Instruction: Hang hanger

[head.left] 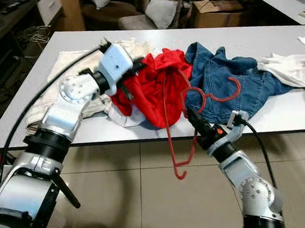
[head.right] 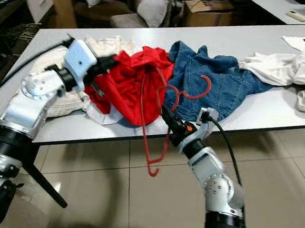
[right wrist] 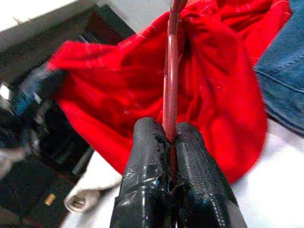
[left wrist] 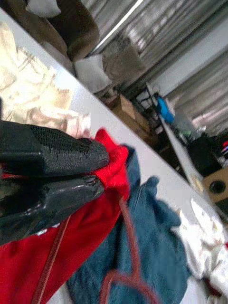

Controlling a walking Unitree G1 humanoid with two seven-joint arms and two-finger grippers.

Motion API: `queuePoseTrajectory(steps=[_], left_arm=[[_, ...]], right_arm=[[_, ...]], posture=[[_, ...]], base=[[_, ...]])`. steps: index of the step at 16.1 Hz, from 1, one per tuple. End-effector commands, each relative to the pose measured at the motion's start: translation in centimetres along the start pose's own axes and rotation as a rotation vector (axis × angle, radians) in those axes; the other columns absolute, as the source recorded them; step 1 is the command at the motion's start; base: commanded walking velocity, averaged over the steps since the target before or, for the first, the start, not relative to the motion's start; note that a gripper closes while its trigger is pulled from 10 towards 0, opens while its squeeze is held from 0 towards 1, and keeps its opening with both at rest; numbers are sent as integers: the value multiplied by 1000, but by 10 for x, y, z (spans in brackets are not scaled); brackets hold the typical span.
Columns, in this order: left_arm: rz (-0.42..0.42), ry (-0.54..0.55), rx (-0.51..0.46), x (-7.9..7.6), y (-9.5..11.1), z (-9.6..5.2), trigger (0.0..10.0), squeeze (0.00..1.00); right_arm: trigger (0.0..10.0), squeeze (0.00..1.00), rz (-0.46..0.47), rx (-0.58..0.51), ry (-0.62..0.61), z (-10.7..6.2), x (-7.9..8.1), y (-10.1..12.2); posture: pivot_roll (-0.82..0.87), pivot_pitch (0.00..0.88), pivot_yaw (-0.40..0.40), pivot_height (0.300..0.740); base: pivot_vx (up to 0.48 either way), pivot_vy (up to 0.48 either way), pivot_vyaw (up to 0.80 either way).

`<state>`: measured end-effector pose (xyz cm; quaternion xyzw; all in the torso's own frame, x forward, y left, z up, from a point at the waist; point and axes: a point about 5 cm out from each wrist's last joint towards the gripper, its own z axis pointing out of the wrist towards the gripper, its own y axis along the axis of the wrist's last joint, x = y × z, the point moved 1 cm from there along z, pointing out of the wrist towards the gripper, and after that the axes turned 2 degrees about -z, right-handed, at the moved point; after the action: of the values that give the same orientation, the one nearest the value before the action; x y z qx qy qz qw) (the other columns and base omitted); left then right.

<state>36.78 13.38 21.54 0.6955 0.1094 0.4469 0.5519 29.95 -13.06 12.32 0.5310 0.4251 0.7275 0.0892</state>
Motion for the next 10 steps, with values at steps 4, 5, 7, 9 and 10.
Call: queuePoseTrajectory(steps=[4, 5, 7, 9, 10], left_arm=[[-68, -91, 119, -27, -26, -5, 0, 0], [-84, -133, 134, -37, -30, -7, 0, 0], [-143, -200, 139, -50, -30, -10, 0, 0], [-200, -311, 134, -61, -26, -18, 0, 0], [-212, -346, 133, -64, -24, -21, 0, 0]], right_arm=[[10000, 0, 263, -280, 26, 11, 2, 20], [10000, 0, 299, -290, 32, 15, 3, 17], [10000, 0, 329, -304, -6, 24, 1, 12], [10000, 0, 403, -349, -17, 40, 3, 16], [10000, 0, 395, -347, -34, 48, 4, 16]], posture=[[-117, 0, 91, 740], [-119, 0, 91, 740], [-116, 0, 87, 740], [-93, 0, 77, 740], [-80, 0, 73, 740]], base=[[0, 0, 0], [0, 0, 0], [0, 0, 0], [0, 0, 0], [0, 0, 0]])
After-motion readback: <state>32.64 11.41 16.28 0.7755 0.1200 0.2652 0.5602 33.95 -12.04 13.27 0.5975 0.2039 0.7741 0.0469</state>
